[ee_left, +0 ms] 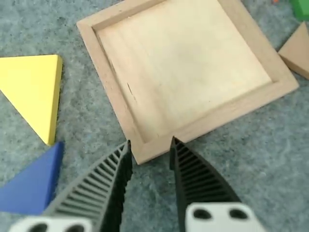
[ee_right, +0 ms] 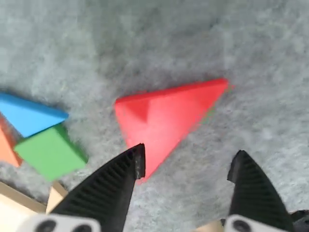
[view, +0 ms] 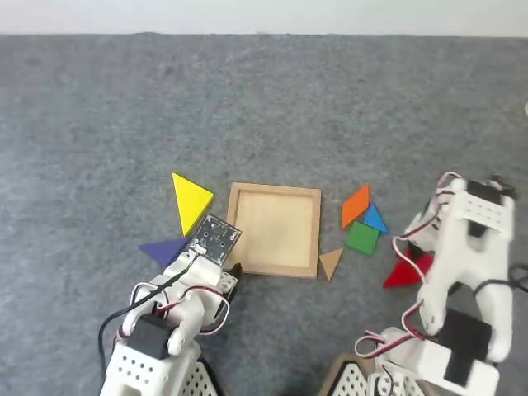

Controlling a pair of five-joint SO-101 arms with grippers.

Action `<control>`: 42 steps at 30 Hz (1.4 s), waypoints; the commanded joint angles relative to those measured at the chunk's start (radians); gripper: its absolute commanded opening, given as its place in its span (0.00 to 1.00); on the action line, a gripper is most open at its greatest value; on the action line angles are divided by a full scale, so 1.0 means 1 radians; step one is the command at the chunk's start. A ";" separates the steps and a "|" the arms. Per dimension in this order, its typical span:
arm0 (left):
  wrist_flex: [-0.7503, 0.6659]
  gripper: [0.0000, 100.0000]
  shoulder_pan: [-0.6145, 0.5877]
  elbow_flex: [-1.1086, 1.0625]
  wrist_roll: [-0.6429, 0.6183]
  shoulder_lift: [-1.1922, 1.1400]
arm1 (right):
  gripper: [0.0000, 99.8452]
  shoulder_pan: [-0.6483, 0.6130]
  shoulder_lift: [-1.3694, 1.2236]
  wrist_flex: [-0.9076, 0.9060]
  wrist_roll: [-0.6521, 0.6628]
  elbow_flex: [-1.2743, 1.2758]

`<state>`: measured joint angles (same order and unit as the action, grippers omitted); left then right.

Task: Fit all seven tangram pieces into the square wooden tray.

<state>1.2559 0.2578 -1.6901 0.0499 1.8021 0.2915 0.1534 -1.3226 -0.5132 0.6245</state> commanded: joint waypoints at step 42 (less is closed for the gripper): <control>-0.002 0.13 -0.002 0.007 -0.005 0.020 | 0.30 -0.015 -0.418 0.254 1.000 -0.476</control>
<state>1.2559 0.2578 -1.6901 0.0499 1.8021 0.2670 -0.2532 -1.0787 0.2294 0.2378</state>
